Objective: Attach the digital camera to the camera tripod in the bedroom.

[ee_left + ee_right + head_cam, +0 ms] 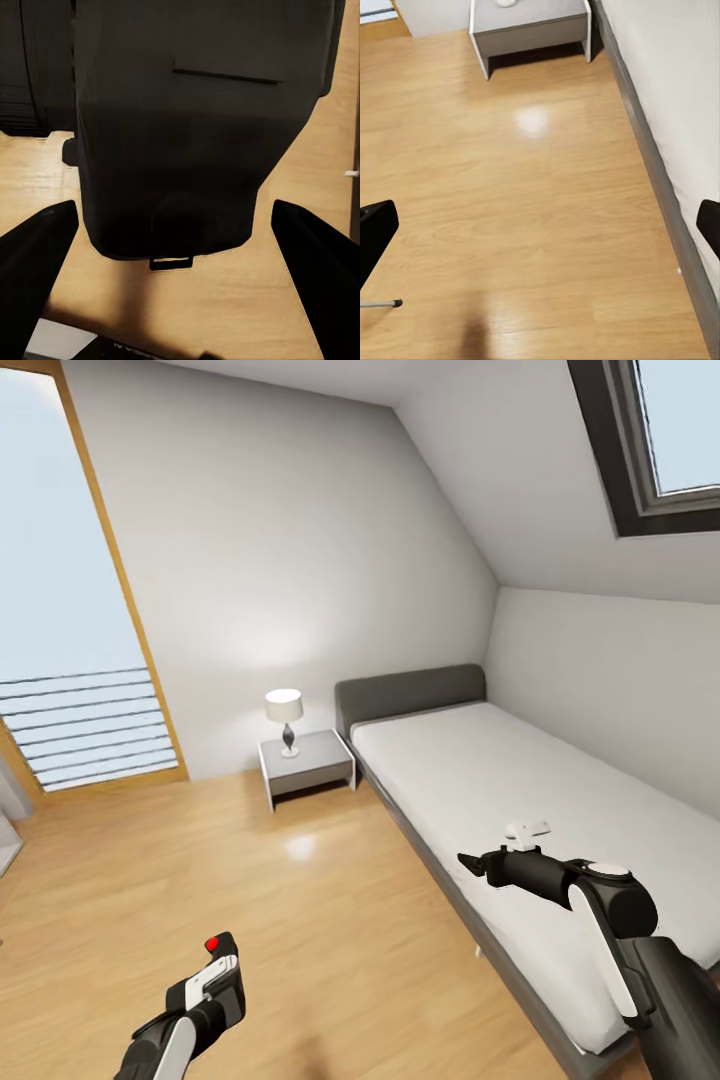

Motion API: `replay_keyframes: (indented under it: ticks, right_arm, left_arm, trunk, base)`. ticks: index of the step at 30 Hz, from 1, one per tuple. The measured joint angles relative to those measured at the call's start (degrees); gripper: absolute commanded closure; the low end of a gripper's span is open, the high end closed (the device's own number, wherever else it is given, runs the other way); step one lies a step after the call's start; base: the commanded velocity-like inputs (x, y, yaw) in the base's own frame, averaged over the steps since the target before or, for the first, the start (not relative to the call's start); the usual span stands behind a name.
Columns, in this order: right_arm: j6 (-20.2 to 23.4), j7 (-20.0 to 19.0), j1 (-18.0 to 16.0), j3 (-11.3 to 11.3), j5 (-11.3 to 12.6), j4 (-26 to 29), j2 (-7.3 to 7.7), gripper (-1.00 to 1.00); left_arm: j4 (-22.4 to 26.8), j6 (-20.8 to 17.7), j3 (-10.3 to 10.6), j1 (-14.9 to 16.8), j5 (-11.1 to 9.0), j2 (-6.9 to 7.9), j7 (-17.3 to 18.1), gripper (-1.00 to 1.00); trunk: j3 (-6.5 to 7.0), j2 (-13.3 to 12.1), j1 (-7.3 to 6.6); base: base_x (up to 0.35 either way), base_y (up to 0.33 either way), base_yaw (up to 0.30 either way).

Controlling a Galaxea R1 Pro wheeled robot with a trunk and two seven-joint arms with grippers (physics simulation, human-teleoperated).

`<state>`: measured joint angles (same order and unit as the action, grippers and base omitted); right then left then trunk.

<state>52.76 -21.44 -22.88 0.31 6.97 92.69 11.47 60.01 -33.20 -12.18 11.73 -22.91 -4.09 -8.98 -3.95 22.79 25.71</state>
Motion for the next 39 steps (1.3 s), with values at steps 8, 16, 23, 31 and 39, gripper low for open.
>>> replay_keyframes:
  ticks: [8, 16, 23, 31, 39]
  right_arm:
    - [0.01, 0.0, 0.01, 0.0, 0.03, 0.0, 0.0, -1.0]
    - [0.01, -0.01, -0.01, 0.01, 0.0, 0.0, -0.01, -1.0]
    - [-0.05, -0.01, -0.01, 0.01, -0.02, -0.01, -0.01, -1.0]
    - [-0.09, -0.01, -0.01, 0.01, -0.02, -0.02, -0.01, -1.0]
    - [-0.09, -0.01, -0.01, 0.01, -0.02, -0.02, -0.01, -1.0]
  left_arm:
    - [-0.01, 0.01, -0.01, 0.0, -0.03, 0.08, 0.02, 1.0]
    - [0.0, 0.01, -0.02, -0.01, -0.05, 0.09, 0.02, 1.0]
    - [0.0, 0.04, -0.03, -0.01, -0.05, 0.1, 0.02, 1.0]
    - [0.01, 0.07, -0.06, -0.08, -0.1, 0.29, 0.02, 1.0]
    - [0.02, 0.08, -0.07, -0.1, -0.13, 0.35, 0.02, 1.0]
  trunk:
    - [0.0, 0.0, 0.0]
    - [0.0, 0.0, 0.0]
    - [0.0, 0.0, 0.0]
    - [0.0, 0.0, 0.0]
    - [0.0, 0.0, 0.0]
  base:
    - [0.327, -0.085, 0.003]
    - [0.324, -0.129, 0.092]
    - [0.316, -0.159, 0.212]
    - [0.317, -0.082, 0.239]
    - [0.32, -0.018, 0.246]
